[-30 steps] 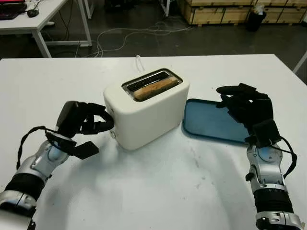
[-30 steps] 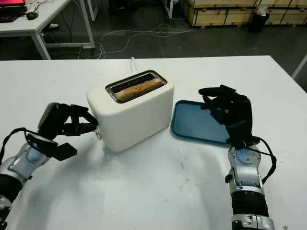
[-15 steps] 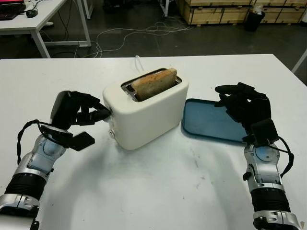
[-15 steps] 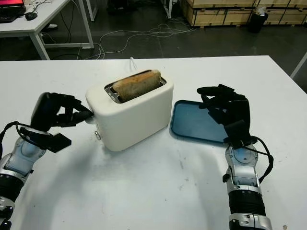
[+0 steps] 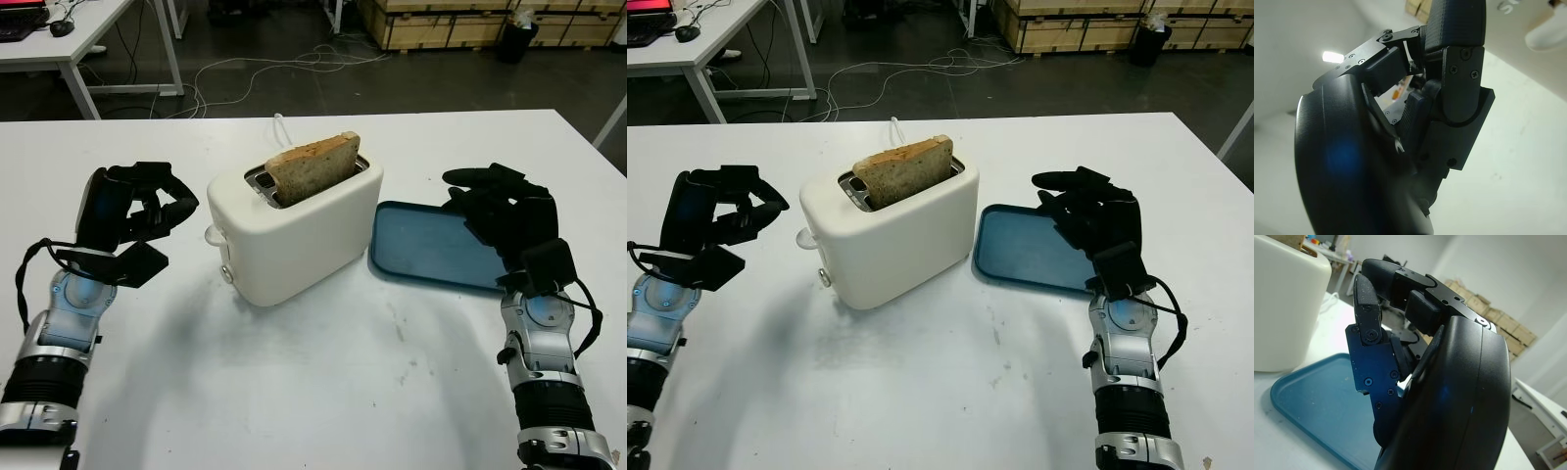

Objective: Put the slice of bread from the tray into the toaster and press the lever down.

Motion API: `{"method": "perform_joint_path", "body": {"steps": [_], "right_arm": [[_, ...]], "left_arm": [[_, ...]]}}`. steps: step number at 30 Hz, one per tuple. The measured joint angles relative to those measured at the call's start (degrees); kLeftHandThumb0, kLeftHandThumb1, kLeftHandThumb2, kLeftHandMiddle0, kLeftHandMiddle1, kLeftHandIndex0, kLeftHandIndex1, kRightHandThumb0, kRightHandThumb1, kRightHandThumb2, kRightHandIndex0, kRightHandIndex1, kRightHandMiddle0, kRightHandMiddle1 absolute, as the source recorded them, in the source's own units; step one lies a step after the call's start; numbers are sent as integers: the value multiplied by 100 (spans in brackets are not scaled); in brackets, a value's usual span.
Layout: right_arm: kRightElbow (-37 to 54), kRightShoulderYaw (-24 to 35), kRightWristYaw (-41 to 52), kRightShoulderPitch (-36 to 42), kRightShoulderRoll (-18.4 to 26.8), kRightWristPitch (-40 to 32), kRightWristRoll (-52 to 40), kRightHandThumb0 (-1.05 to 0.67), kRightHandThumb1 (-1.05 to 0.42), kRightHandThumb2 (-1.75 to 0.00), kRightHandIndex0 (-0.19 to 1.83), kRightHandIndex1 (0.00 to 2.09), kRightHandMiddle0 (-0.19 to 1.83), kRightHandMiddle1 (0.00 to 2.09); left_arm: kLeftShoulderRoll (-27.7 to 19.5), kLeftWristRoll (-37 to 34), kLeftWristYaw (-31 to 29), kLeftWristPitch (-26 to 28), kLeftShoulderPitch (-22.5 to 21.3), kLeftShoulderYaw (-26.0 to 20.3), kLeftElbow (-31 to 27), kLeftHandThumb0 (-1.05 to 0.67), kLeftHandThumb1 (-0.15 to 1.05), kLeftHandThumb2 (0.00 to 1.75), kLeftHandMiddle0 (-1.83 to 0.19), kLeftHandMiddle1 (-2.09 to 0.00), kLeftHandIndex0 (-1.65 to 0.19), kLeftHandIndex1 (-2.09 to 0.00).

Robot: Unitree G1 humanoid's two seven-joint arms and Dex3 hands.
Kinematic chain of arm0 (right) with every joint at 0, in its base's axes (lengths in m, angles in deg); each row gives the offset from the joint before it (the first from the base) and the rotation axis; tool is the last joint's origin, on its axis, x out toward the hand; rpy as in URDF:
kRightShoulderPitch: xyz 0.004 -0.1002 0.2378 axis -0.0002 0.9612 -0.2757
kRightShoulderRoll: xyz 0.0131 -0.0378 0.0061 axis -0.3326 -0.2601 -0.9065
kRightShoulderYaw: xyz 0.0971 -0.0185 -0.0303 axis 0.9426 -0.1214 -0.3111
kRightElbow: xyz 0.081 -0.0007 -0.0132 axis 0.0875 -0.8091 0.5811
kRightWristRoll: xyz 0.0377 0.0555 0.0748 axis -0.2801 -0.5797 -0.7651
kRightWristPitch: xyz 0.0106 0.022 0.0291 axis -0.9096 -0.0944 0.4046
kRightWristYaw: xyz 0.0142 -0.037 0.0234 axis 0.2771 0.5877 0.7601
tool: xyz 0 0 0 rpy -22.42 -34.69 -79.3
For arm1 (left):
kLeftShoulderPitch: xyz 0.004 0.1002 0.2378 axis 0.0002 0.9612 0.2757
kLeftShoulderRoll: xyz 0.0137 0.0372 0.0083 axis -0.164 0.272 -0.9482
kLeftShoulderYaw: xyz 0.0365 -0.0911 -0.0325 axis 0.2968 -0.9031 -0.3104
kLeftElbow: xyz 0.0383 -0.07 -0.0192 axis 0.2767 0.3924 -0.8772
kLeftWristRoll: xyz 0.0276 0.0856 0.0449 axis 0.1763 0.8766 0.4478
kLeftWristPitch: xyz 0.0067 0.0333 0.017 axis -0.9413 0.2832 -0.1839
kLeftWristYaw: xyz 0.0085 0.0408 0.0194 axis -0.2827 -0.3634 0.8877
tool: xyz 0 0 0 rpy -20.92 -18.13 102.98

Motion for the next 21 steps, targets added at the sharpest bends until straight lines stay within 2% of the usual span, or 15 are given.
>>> {"method": "perform_joint_path", "body": {"steps": [5,11,15,21], "right_arm": [[17,2,1,0,4,-2,0,-42,-92,-12,72,137,94,51],[13,1,4,0,7,-3,11,-39,-92,-13,73,138,94,51],[12,-1,4,0,6,-3,25,-39,-92,-13,73,139,94,52],[3,-1,4,0,16,-2,53,-40,-92,-14,72,142,93,52]], "left_arm": [[-270,397,-127,-274,198,16,-172,-105,92,35,-126,-158,-111,-75],[-495,944,-150,-1142,285,100,-325,-105,92,54,-109,-174,-95,-73],[-489,1318,-7,-1379,284,131,-329,-105,92,61,-109,-175,-73,-86],[-492,1670,170,-1409,284,146,-314,-105,92,67,-111,-175,-49,-104]]}}
